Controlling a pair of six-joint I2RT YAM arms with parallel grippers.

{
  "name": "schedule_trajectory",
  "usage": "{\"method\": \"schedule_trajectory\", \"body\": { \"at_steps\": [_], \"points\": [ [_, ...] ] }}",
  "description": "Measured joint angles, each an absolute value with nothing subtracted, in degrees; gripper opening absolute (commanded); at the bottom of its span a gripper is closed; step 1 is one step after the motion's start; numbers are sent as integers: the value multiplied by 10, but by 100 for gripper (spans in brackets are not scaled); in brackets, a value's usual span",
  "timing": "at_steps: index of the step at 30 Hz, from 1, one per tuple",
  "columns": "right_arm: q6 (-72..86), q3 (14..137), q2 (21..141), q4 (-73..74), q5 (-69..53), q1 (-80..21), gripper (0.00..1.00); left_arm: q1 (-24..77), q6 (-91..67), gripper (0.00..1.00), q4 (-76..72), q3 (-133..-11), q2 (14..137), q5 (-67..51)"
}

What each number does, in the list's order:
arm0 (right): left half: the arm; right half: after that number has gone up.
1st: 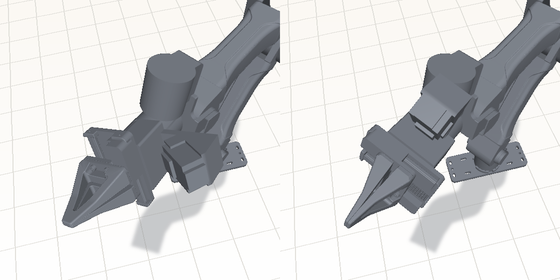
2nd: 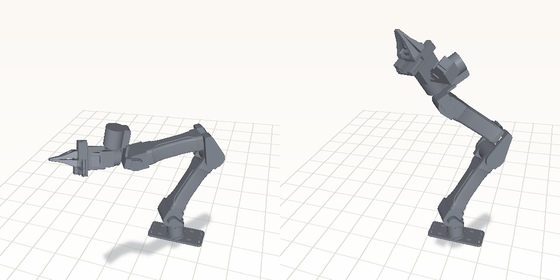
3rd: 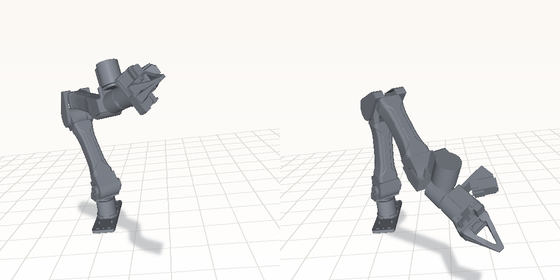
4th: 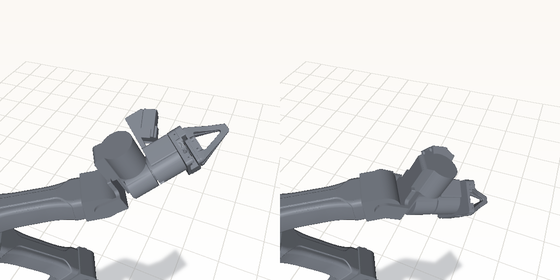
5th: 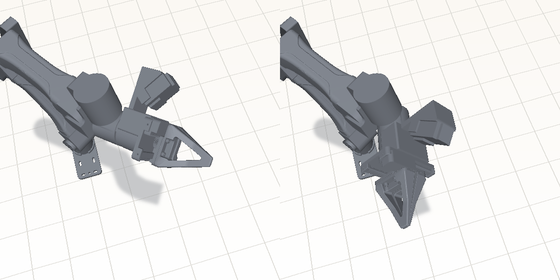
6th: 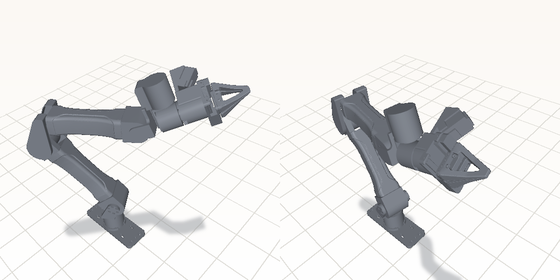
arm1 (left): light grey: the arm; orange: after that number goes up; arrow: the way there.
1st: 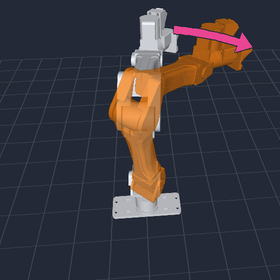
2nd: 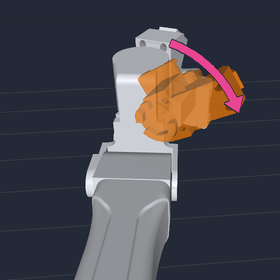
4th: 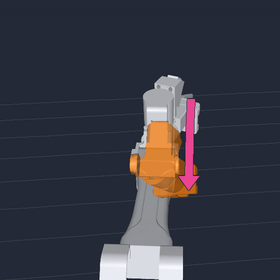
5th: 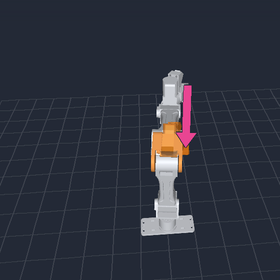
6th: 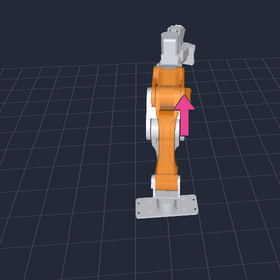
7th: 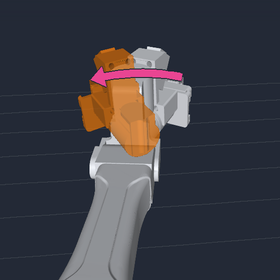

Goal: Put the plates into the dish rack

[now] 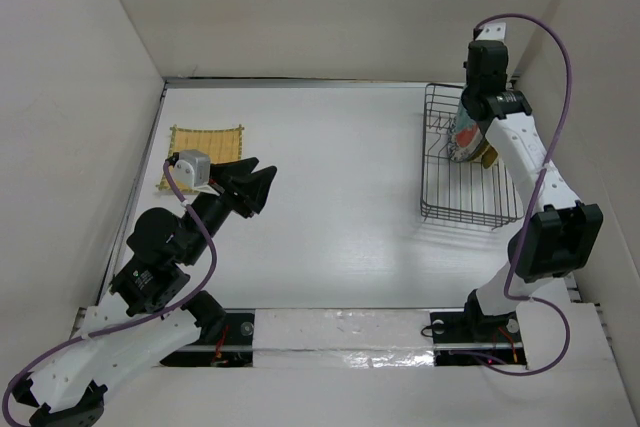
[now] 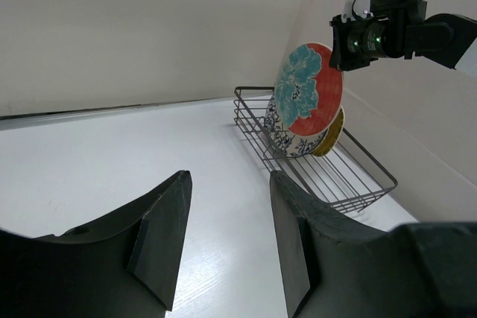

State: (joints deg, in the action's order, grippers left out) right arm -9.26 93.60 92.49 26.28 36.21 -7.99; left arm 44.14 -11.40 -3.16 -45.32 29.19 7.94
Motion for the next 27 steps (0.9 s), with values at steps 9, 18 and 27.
{"method": "schedule_trajectory", "body": {
  "at_steps": [9, 18, 27],
  "points": [
    [-90, 928, 947, 259, 365, -93, 0, 441, -114, 44, -32, -453, 292, 79],
    [-57, 887, 966, 244, 347, -93, 0, 441, -114, 44, -32, -453, 293, 79],
    [-3, 861, 969, 215, 326, -71, 27, 441, -114, 44, -32, -453, 295, 79]
  ]
}}
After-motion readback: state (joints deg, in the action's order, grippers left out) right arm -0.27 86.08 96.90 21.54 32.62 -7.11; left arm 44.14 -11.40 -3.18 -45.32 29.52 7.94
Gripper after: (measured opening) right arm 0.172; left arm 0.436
